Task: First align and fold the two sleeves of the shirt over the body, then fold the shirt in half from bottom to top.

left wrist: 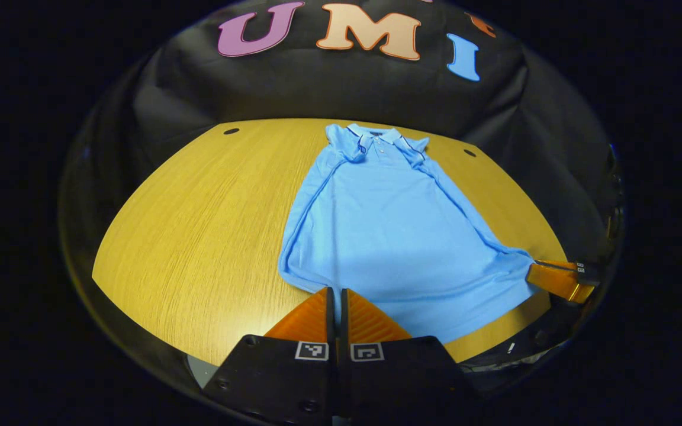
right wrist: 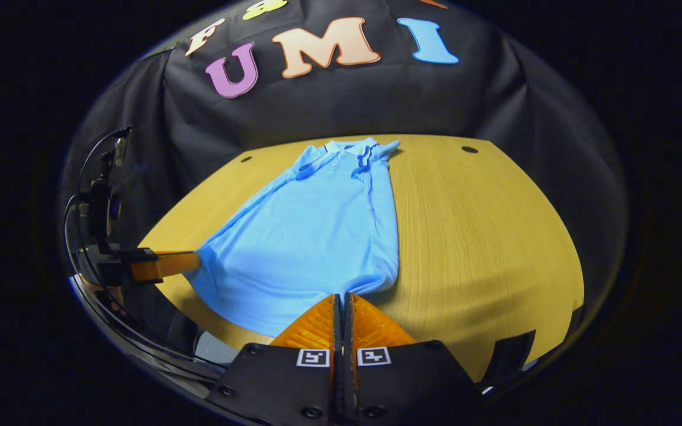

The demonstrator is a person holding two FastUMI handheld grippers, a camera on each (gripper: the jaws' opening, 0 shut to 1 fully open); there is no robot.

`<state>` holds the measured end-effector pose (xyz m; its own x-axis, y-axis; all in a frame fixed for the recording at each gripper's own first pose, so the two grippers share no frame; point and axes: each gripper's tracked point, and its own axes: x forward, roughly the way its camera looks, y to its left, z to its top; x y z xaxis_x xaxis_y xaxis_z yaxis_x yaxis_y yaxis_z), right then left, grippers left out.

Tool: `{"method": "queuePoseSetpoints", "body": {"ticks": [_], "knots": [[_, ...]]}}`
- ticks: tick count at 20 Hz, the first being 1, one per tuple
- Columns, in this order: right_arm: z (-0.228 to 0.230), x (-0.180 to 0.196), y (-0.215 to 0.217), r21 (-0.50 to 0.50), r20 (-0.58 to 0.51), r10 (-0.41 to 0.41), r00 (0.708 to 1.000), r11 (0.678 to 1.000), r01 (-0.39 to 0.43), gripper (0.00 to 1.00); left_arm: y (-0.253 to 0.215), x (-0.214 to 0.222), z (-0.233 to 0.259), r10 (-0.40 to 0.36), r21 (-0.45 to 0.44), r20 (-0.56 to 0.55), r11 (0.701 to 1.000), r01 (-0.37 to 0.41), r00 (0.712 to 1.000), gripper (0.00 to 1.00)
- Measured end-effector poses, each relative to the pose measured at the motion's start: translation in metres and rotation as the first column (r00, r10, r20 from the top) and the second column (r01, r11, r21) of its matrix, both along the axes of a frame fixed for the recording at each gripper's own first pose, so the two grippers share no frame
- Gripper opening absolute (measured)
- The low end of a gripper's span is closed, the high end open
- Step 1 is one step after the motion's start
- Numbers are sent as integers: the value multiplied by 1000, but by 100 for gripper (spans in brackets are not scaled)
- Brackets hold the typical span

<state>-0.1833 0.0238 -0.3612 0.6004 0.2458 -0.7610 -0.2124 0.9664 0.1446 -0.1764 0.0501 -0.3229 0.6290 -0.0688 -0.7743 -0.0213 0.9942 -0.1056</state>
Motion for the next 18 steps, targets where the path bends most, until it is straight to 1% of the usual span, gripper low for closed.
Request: {"method": "queuePoseSetpoints", "body": {"ticks": [2,7,9,11,14,16,18], "knots": [[11,18,6,13,34,13,999,1000,-13,3,-4,18,16,14,-24,36,1000,-13,999,0],[45,82,14,47,140,-4,990,999,-3,2,2,74,46,24,-20,118,1000,-22,993,0],[53,112,13,47,165,-39,986,998,31,2,3,98,56,17,-36,135,999,-13,991,0],[63,138,20,74,183,-71,981,996,58,3,8,124,63,8,-41,151,999,-2,989,0],[66,173,21,55,211,-86,974,996,76,2,16,161,71,-3,-49,168,999,11,986,0],[66,195,23,61,222,-113,968,993,102,2,20,187,74,-13,-58,182,998,23,983,0],[63,218,22,63,229,-140,963,990,129,2,25,211,75,-31,-48,185,998,40,982,0]]}}
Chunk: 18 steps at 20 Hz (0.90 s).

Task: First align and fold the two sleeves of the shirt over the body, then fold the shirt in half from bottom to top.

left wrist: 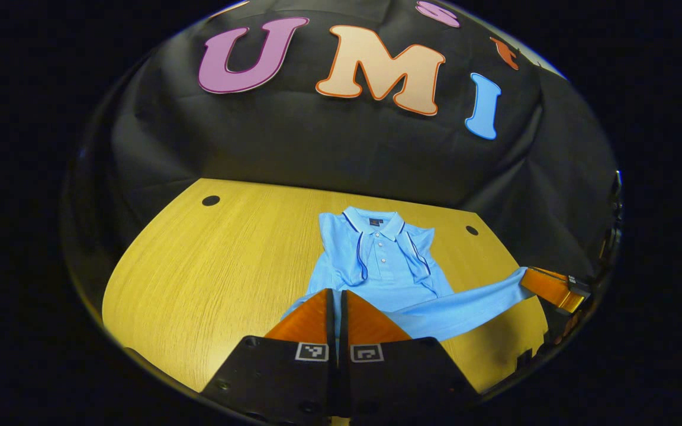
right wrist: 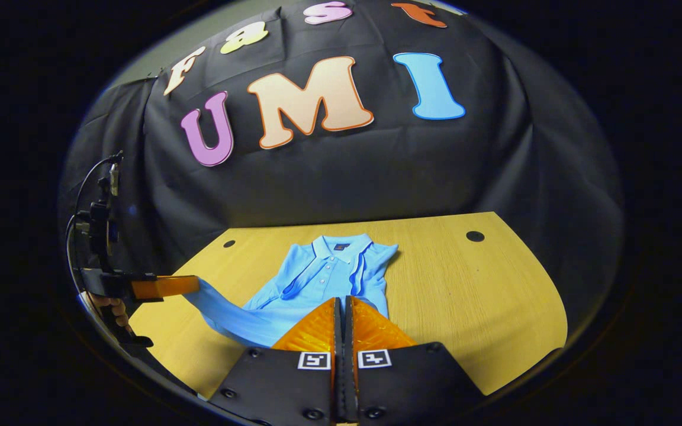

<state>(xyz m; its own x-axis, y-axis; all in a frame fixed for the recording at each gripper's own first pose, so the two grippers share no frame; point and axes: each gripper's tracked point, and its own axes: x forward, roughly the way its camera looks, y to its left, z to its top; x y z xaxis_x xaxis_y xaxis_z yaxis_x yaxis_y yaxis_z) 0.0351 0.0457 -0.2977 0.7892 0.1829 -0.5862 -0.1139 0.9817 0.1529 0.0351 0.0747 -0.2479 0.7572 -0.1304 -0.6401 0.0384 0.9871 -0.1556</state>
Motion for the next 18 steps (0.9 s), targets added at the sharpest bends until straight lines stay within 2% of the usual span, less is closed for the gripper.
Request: {"method": "queuePoseSetpoints", "body": {"ticks": [3,10,15,18], "knots": [[-5,38,-5,-16,16,-37,999,999,37,2,4,40,-1,-22,14,17,1000,22,1000,0],[-35,122,-13,-70,53,-119,992,990,122,2,9,135,-22,-38,-12,57,999,39,998,0],[-76,192,-16,-84,67,-182,981,979,188,2,17,191,-56,-47,-4,46,999,47,998,0],[-109,216,-24,-107,42,-226,973,967,229,2,22,220,-81,-34,-6,42,999,34,999,0]]}}
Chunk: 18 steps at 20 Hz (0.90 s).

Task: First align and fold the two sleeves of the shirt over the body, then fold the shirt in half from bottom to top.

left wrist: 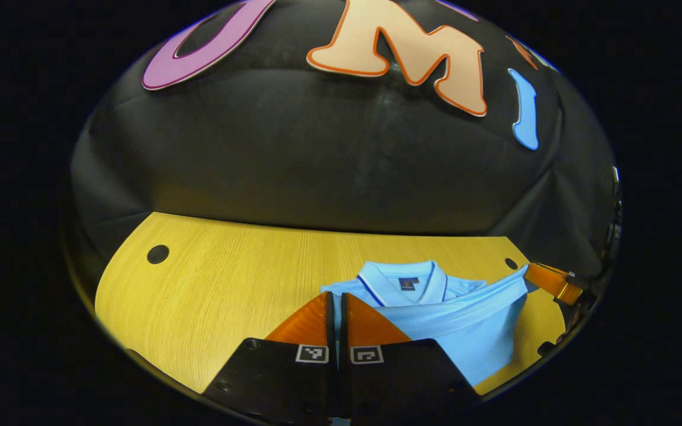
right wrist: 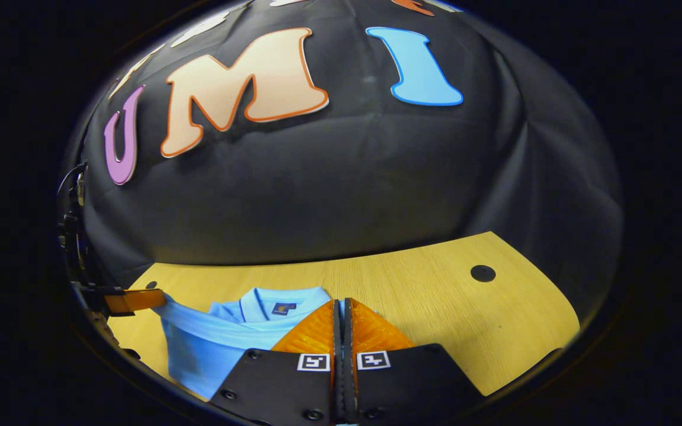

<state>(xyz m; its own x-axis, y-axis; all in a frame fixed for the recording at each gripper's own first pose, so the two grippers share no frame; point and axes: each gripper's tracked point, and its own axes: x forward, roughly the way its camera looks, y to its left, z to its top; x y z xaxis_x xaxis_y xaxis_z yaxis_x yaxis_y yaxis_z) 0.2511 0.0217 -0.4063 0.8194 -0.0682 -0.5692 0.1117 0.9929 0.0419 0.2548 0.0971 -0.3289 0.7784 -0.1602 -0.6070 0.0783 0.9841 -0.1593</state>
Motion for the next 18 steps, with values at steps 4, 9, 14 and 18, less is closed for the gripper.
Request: {"method": "queuePoseSetpoints", "body": {"ticks": [4,9,14,18], "knots": [[-41,7,-9,-18,-59,-47,997,999,46,2,-3,17,-32,-29,32,-33,999,30,999,0],[-13,3,1,-61,-1,2,1000,998,-2,76,-1,10,-34,23,41,-40,999,-21,999,67],[72,-18,11,-123,157,43,987,992,-24,98,10,-17,37,87,121,116,988,-101,990,96],[143,-49,15,-101,255,51,965,995,-26,98,-10,-54,107,80,102,233,989,-106,969,95]]}}
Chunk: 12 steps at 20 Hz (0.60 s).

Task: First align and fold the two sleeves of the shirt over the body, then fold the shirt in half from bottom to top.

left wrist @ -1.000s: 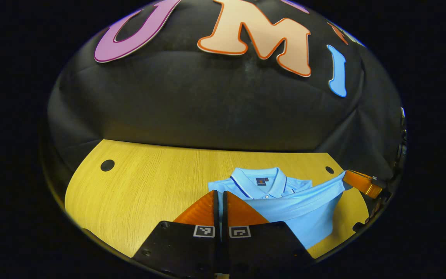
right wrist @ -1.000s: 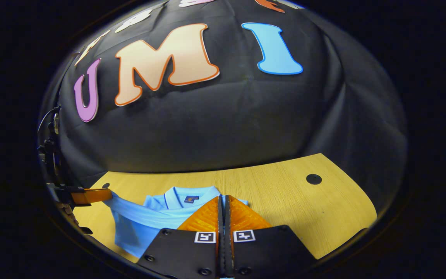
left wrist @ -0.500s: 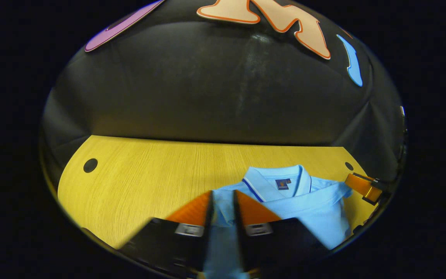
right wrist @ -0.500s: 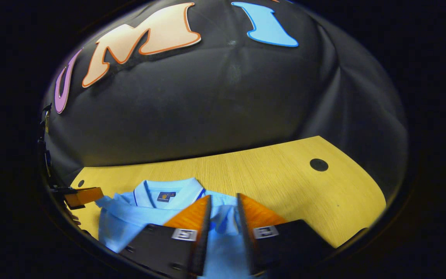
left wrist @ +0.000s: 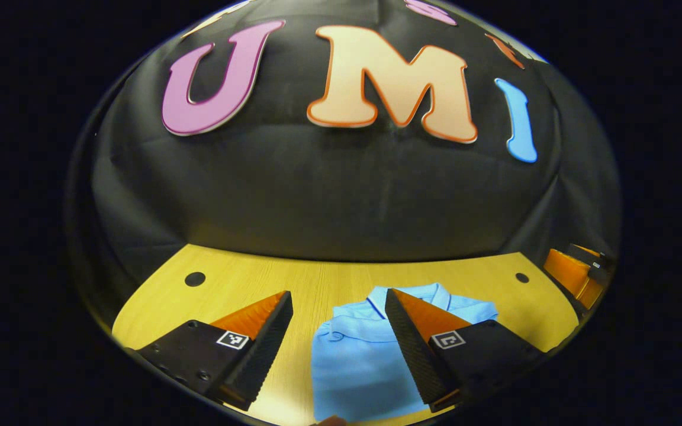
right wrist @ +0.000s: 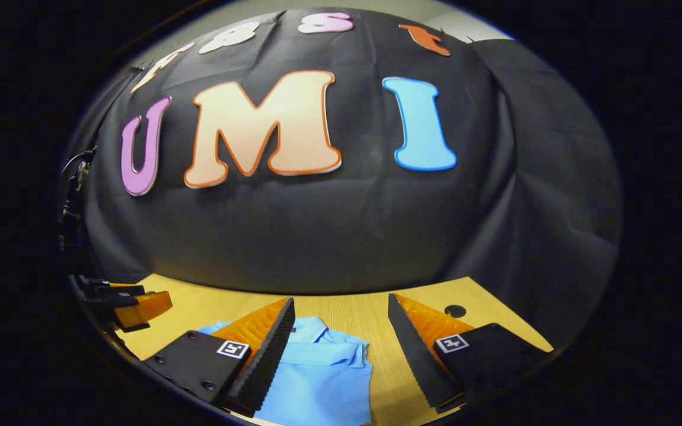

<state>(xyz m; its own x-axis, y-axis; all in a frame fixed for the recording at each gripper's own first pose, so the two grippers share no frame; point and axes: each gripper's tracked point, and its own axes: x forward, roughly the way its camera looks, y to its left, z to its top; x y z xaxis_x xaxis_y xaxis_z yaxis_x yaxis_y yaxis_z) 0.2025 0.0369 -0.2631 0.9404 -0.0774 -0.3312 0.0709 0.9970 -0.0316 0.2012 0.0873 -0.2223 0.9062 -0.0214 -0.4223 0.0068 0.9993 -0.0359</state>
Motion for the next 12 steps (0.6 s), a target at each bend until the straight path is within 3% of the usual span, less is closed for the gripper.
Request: {"method": "queuePoseSetpoints", "body": {"ticks": [6,12], "knots": [[90,-74,-5,14,111,11,994,1000,-13,98,-20,-67,103,3,7,169,1000,-4,986,95],[130,-178,-18,-4,148,59,987,998,-59,98,-29,-159,142,22,80,258,996,-44,966,94]]}}
